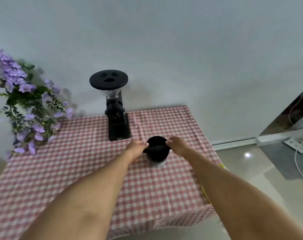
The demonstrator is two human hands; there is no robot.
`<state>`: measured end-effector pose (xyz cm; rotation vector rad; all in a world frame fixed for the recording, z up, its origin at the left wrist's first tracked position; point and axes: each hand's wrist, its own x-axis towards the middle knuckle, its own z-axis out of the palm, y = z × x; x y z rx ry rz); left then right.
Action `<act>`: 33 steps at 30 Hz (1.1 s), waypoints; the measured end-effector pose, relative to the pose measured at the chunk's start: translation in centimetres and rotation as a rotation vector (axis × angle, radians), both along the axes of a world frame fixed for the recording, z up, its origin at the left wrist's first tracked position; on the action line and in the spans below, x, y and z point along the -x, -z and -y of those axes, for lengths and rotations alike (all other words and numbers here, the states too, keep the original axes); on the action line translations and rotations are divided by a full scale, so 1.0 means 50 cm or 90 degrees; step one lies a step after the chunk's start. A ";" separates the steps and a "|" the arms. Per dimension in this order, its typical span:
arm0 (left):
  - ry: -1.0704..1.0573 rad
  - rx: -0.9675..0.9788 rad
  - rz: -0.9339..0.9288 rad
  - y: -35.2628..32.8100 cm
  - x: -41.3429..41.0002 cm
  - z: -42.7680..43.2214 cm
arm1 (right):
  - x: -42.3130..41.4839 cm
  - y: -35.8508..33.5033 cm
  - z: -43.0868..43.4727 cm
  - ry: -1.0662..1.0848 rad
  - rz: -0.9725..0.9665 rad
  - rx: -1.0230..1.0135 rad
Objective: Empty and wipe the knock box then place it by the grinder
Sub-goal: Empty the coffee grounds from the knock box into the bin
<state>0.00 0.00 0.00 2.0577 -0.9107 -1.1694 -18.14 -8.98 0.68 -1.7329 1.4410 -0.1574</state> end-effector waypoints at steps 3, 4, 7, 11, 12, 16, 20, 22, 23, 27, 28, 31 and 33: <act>-0.060 -0.020 -0.046 0.034 0.003 0.021 | -0.002 0.026 0.017 0.003 0.009 0.007; -0.076 -0.021 -0.062 0.044 0.005 0.025 | 0.000 0.037 0.020 -0.002 0.010 0.010; -0.113 -0.007 -0.083 0.070 0.009 0.038 | 0.001 0.058 0.024 -0.020 0.022 0.027; -0.151 0.008 -0.101 0.080 0.005 0.043 | -0.002 0.069 0.030 -0.016 0.019 0.030; -0.153 0.003 -0.105 0.078 0.004 0.043 | -0.003 0.070 0.030 -0.015 0.018 0.027; -0.157 -0.005 -0.121 0.069 0.006 0.042 | -0.006 0.067 0.027 0.012 0.026 -0.001; -0.120 -0.014 -0.112 0.043 0.012 0.028 | -0.002 0.051 0.016 0.024 0.015 0.005; -0.086 -0.015 -0.127 0.027 0.013 0.020 | 0.006 0.038 0.009 0.029 -0.004 0.021; -0.073 -0.011 -0.135 0.021 0.013 0.017 | 0.013 0.030 0.006 0.030 -0.015 0.034; -0.010 -0.005 -0.167 -0.013 0.021 0.014 | 0.046 -0.012 -0.009 0.034 -0.022 0.094; 0.009 -0.012 -0.184 -0.022 0.026 0.014 | 0.059 -0.024 -0.012 0.034 -0.022 0.112; 0.049 -0.047 -0.247 -0.044 0.046 0.022 | 0.102 -0.050 -0.013 0.033 -0.001 0.170; 0.079 -0.066 -0.275 -0.060 0.070 0.030 | 0.137 -0.067 -0.013 0.045 0.011 0.189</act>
